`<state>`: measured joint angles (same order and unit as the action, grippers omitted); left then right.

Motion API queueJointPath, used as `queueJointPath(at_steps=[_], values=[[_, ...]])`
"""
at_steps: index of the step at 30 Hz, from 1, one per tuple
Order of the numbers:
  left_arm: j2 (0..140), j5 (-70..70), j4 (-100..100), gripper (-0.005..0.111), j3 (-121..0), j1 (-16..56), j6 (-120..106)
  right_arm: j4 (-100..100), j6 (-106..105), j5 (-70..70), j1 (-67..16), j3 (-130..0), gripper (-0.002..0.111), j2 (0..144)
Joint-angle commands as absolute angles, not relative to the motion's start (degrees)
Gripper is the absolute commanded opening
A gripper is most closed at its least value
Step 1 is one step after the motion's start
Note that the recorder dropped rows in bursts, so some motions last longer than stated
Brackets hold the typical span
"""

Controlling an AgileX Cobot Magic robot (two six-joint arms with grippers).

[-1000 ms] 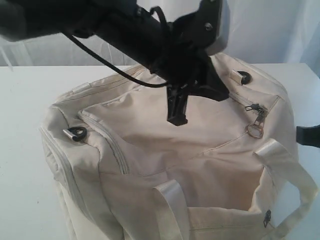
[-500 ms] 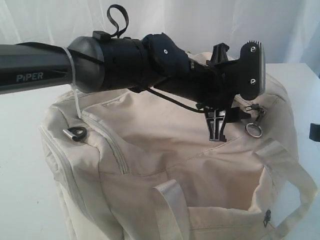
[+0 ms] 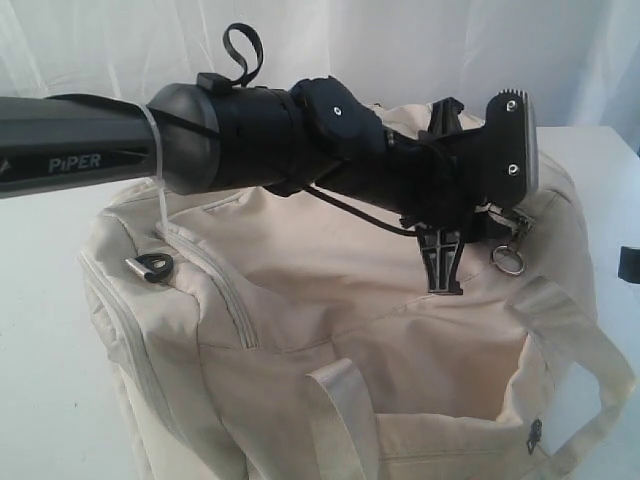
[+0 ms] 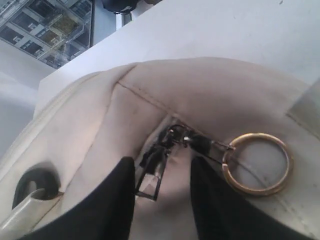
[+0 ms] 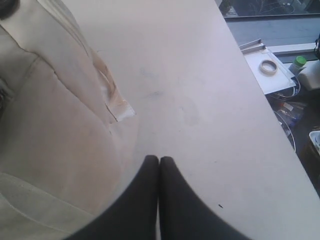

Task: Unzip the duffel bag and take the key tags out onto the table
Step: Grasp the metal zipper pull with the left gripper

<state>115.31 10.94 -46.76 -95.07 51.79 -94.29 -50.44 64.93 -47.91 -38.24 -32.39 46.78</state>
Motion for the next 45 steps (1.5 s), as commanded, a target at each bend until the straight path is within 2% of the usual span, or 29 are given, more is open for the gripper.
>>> queueJointPath(at_steps=[1,17,27,39,41,45], values=[[115.93,11.81,-47.85,0.042,-95.46,52.06,-99.14,-51.04,65.31,-47.85,-38.18,-31.96,0.000,46.26],[116.14,8.51,-47.95,0.041,-95.49,52.14,-100.88,-49.79,64.78,-46.17,-38.18,-31.96,0.000,46.26],[116.52,7.66,-47.95,0.034,-95.49,53.39,-104.32,-49.79,64.54,-46.03,-38.18,-31.96,0.000,46.26],[116.52,7.25,-47.95,0.034,-95.49,53.39,-104.32,-49.79,64.54,-46.03,-38.18,-31.96,0.000,46.26],[116.52,7.25,-47.95,0.030,-95.49,53.39,-104.32,-49.79,64.55,-46.03,-38.18,-31.86,0.000,46.26],[116.52,7.25,-47.95,0.013,-95.49,53.39,-104.32,-49.70,64.55,-46.03,-38.18,-31.51,0.000,46.26]])
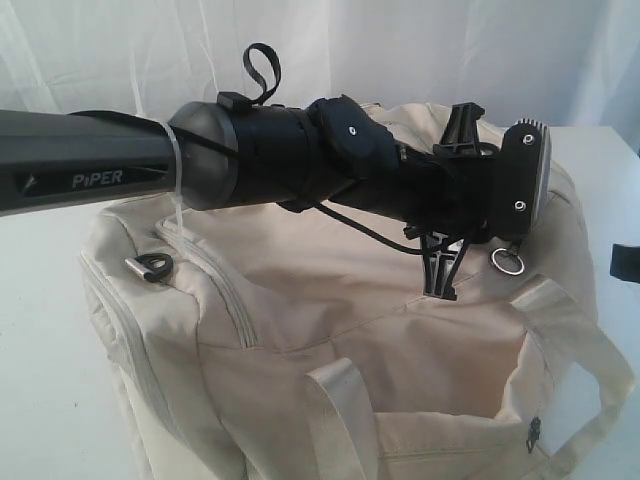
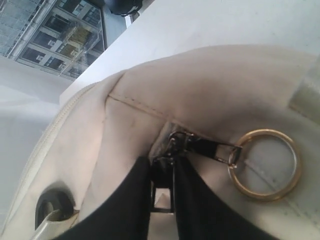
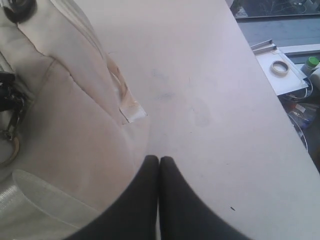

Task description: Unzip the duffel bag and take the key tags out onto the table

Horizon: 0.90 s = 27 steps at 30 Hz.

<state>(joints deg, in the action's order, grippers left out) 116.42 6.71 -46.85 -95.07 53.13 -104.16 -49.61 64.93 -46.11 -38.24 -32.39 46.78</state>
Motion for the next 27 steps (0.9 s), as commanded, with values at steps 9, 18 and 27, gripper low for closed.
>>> queueJointPath(at_steps=[9,18,27], values=[[116.52,6.83,-47.83,0.000,-95.49,53.39,-104.32,-46.16,63.61,-38.36,-38.18,-31.27,0.022,46.47],[116.52,7.17,-47.83,0.000,-95.49,53.39,-104.32,-46.26,64.53,-31.98,-32.43,-33.77,0.060,56.19],[116.52,7.27,-47.95,0.000,-95.49,53.39,-104.32,-28.15,42.20,-29.71,-12.36,-41.64,0.056,52.04]])
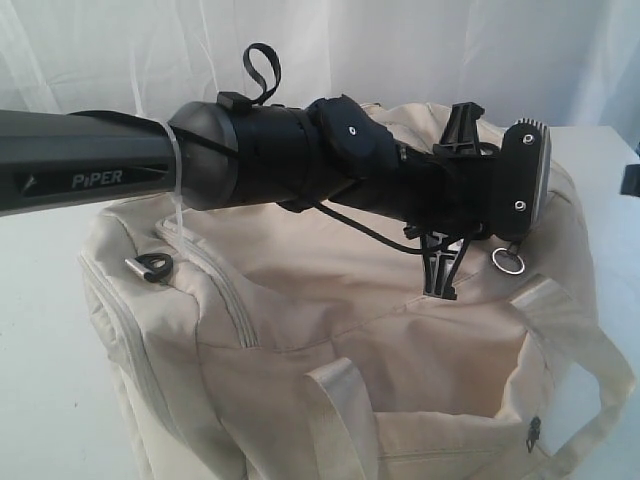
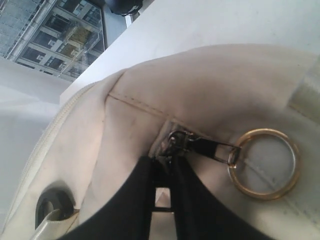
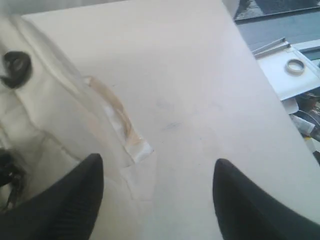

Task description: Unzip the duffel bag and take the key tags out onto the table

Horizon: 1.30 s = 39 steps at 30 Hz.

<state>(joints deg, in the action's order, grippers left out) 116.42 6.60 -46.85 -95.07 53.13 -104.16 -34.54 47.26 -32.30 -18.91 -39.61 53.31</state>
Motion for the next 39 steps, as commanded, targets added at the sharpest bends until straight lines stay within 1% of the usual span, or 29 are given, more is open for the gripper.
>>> queueJointPath(at_steps=[1,3,4,6,11,14,18,21,28,31,34,39], values=[[116.52,7.27,-47.95,0.000,-95.49,53.39,-103.84,-21.10,35.69,-28.97,-10.31,-43.01,0.055,52.52],[116.52,7.27,-47.95,0.000,-95.49,53.39,-103.73,-5.24,18.35,-29.59,-5.87,-46.46,0.055,54.68],[116.52,7.27,-47.95,0.000,-95.49,53.39,-103.73,1.11,12.96,-30.56,-4.56,-47.46,0.055,55.66],[116.52,7.27,-47.95,0.000,-95.49,53.39,-103.73,13.46,0.55,-35.56,-0.77,-50.21,0.056,58.58],[116.52,7.28,-47.95,0.000,-95.49,53.39,-103.75,38.81,-19.44,-42.43,7.17,-53.62,0.055,65.65],[116.52,7.42,-48.05,0.000,-95.49,53.39,-103.75,50.18,-29.86,-49.98,10.87,-54.42,0.055,70.56],[116.52,7.42,-48.92,0.000,-95.49,53.39,-103.75,50.24,-32.79,-54.88,12.04,-53.12,0.049,75.19],[116.52,7.42,-49.02,0.000,-95.49,53.39,-103.75,49.61,-35.84,-57.14,11.78,-50.24,0.048,74.13],[116.52,7.24,-49.02,0.000,-95.49,53.39,-103.75,49.92,-38.95,-50.87,11.38,-43.34,0.048,70.50],[116.52,7.24,-49.02,0.000,-95.49,53.39,-103.75,53.94,-42.69,-49.94,11.14,-41.09,0.053,70.50],[116.52,7.24,-49.02,0.000,-95.49,53.39,-103.75,56.83,-47.33,-49.97,9.68,-40.61,0.062,70.50],[116.52,7.24,-49.02,0.000,-95.49,53.39,-103.75,55.70,-47.43,-45.93,8.64,-40.61,0.063,70.50]])
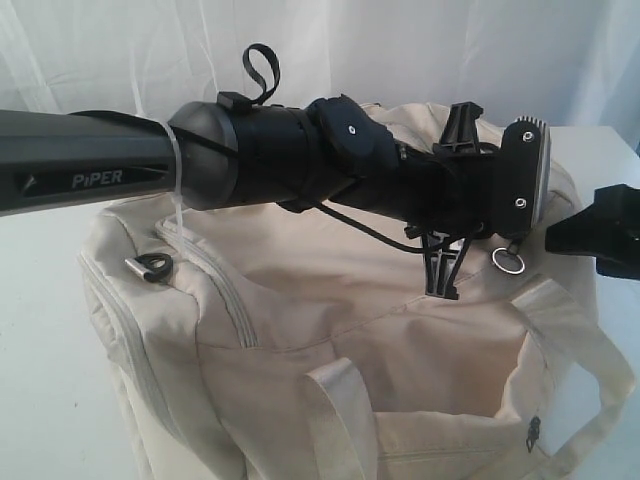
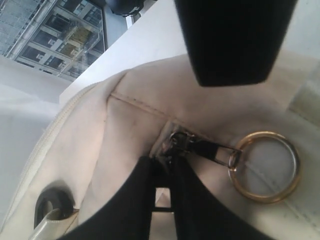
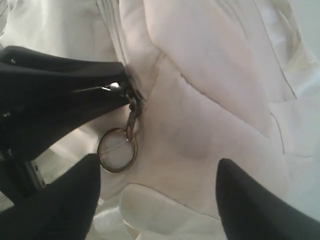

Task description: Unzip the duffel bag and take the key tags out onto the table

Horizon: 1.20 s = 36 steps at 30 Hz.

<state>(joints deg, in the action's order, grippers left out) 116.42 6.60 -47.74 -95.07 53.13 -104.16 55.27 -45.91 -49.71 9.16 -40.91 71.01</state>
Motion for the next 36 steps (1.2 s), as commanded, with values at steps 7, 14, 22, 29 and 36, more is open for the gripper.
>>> queueJointPath(at_steps=[7,14,22,29,36], values=[[116.52,7.24,-49.02,0.000,-95.49,53.39,-103.95,56.54,-47.31,-44.91,8.64,-40.61,0.060,73.75],[116.52,7.24,-49.02,0.000,-95.49,53.39,-103.95,59.37,-47.44,-46.37,8.64,-40.61,0.057,78.32],[116.52,7.14,-49.02,0.000,-95.49,53.39,-103.95,60.58,-47.44,-45.32,8.64,-40.61,0.034,78.85],[116.52,7.14,-49.02,0.000,-95.49,53.39,-103.95,60.41,-47.74,-44.65,8.64,-40.61,0.009,79.48],[116.52,7.04,-48.85,0.000,-95.49,53.39,-106.39,60.41,-47.12,-44.54,8.64,-40.61,0.000,79.71]])
